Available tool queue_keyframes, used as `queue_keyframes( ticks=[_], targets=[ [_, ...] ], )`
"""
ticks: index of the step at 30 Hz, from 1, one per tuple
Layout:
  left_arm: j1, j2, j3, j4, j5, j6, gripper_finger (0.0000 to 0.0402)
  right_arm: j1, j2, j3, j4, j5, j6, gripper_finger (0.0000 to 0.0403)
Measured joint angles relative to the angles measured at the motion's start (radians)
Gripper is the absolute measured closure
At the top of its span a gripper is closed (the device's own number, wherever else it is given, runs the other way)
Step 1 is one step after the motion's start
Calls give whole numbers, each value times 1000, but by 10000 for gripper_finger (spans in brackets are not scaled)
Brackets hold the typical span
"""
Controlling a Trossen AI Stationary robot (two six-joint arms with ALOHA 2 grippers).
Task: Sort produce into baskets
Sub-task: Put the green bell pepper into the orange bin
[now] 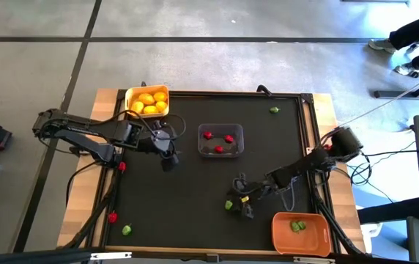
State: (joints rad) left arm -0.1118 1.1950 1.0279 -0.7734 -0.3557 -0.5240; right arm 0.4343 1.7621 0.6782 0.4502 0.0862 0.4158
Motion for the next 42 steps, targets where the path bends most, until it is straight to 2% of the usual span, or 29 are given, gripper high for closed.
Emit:
queue_keyframes(
  ticks=[3,6,15,23,29,33,37,42],
  targets=[
    [0,0,0,0,0,0,98,0,60,42,-5,-1,-4,100],
    [0,0,0,-1,0,8,98,12,96,72,-20,5,-25,124],
    [0,0,0,-1,0,18,98,52,118,81,-104,125,-31,250],
    [0,0,0,-1,0,25,98,52,115,78,-107,131,-27,335],
    [0,0,0,-1,0,20,98,52,62,73,-141,59,25,350],
    [0,0,-1,2,-1,19,98,53,-23,72,-208,-8,56,351],
    [0,0,-1,2,-2,23,98,60,-126,73,-365,-50,118,352],
    [0,0,-1,7,-16,32,98,93,-267,75,-549,-50,189,352]
  ],
)
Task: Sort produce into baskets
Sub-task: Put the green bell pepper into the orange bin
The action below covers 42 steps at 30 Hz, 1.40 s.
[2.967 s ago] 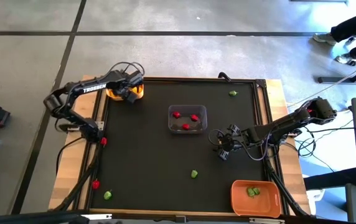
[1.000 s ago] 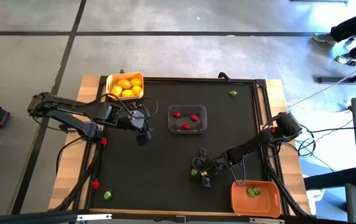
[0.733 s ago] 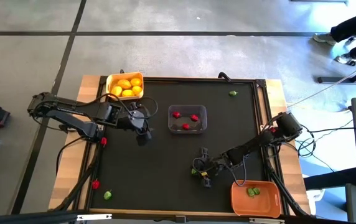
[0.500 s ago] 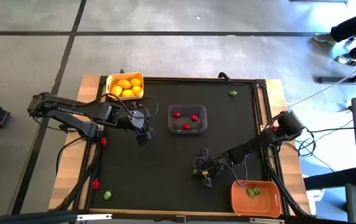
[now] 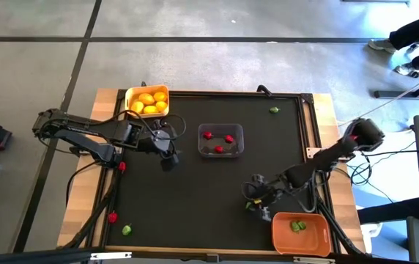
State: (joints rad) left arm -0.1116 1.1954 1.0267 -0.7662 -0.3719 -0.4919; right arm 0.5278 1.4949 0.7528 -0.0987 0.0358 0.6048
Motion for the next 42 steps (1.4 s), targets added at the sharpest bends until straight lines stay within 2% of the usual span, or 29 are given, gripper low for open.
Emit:
queue_keyframes(
  ticks=[9,16,22,28,36,42],
  targets=[
    [0,0,-1,0,-16,24,98,85,-192,0,-180,3,187,352],
    [0,0,-1,1,-23,23,98,213,-258,1,-201,-71,502,352],
    [0,0,-1,0,-29,23,98,353,-263,1,-187,-80,793,352],
    [0,0,-1,0,-29,23,98,481,-237,1,-191,-20,1024,352],
    [0,0,-1,0,-29,23,98,542,-164,1,-209,-3,1156,349],
    [0,0,-1,-1,-29,23,98,539,-162,1,-247,-16,1175,296]
  ],
)
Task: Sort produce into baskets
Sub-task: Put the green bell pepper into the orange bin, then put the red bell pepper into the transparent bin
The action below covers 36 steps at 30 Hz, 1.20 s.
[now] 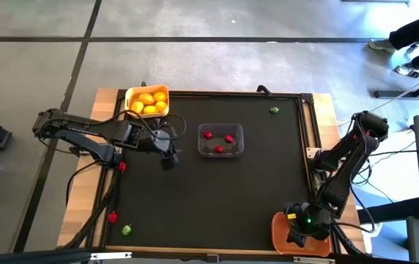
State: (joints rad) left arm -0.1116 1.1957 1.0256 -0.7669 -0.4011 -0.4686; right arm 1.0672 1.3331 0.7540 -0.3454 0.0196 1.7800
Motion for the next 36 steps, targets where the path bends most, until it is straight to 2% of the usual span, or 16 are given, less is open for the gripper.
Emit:
queue_keyframes(
  ticks=[6,14,18,24,28,32,36],
  targets=[
    [0,0,0,0,0,0,98,0,-15,0,-2,-48,1,252],
    [0,0,0,0,0,2,98,0,-100,0,6,-18,-4,250],
    [0,0,0,0,0,22,98,-8,-152,1,6,156,-115,251],
    [-18,0,0,1,1,42,98,-44,-157,1,4,524,-500,252],
    [-62,0,0,0,44,32,98,-101,-143,1,3,704,-719,252],
    [-124,0,0,-19,87,-26,98,-177,-132,2,2,801,-889,252],
    [-191,0,0,-104,89,-111,98,-264,-119,2,3,817,-983,252]
  ],
)
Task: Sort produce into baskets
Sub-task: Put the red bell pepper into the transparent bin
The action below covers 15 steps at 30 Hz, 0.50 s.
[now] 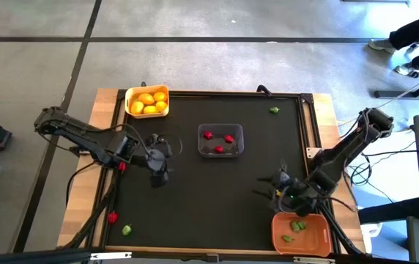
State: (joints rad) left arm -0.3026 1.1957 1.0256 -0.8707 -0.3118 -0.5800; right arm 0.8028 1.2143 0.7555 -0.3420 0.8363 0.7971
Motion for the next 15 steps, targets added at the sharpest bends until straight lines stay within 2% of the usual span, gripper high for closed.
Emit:
queue_keyframes(
  ticks=[9,15],
  targets=[
    [-73,4,0,-302,0,-260,98,-149,97,0,0,-13,-73,252],
    [-56,48,-5,-454,36,-284,98,-204,159,0,1,-120,-77,252]
  ],
)
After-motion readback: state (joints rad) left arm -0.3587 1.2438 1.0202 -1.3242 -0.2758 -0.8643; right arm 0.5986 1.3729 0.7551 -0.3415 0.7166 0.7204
